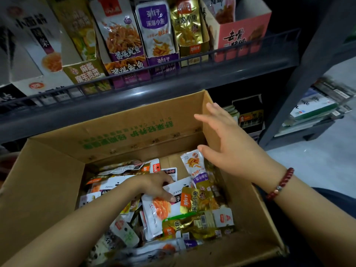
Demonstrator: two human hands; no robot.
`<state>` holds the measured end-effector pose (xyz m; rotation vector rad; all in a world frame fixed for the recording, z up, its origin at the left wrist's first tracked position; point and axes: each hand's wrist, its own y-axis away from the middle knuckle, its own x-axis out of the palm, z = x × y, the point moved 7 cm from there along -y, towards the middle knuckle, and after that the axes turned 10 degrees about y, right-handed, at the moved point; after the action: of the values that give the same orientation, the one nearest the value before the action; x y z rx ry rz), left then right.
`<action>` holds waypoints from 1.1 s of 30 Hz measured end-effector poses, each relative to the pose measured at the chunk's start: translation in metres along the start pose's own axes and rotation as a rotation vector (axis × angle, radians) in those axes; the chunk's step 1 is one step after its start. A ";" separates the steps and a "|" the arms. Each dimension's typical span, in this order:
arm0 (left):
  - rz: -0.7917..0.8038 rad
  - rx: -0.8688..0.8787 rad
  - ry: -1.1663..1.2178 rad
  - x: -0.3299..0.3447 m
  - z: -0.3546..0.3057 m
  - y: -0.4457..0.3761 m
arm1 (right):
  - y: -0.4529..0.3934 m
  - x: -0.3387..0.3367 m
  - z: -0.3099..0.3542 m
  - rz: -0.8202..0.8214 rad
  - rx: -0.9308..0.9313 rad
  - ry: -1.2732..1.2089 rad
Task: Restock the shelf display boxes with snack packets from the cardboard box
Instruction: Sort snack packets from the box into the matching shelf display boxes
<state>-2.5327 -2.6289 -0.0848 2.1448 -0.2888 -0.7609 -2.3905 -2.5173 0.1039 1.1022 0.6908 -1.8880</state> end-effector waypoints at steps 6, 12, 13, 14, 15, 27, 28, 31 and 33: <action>-0.013 -0.075 0.116 0.005 0.004 0.002 | 0.001 -0.001 0.001 -0.019 -0.002 0.018; -0.114 -0.131 0.204 0.019 -0.015 -0.005 | 0.001 -0.002 0.001 -0.047 0.010 0.004; -0.142 -0.129 0.226 0.019 -0.016 -0.007 | 0.001 -0.002 0.001 -0.050 0.011 0.003; -0.157 -0.125 0.262 0.020 -0.015 -0.010 | 0.001 -0.002 0.001 -0.052 0.011 0.000; -0.167 -0.125 0.310 0.020 -0.014 -0.011 | 0.001 -0.002 0.001 -0.053 0.009 -0.003; -0.476 0.030 0.621 -0.067 -0.039 0.113 | 0.000 -0.002 0.009 -0.009 -0.034 0.191; -0.518 0.062 0.660 -0.068 -0.044 0.126 | 0.000 -0.002 0.012 -0.002 -0.046 0.237; -0.635 0.152 0.684 -0.064 -0.058 0.161 | 0.000 -0.003 0.022 0.025 -0.075 0.324; -0.691 0.195 0.720 -0.059 -0.062 0.175 | 0.001 -0.008 0.029 0.013 -0.073 0.311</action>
<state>-2.5322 -2.6750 0.1040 2.5596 0.8167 -0.2648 -2.4004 -2.5371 0.1241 1.3647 0.9154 -1.6829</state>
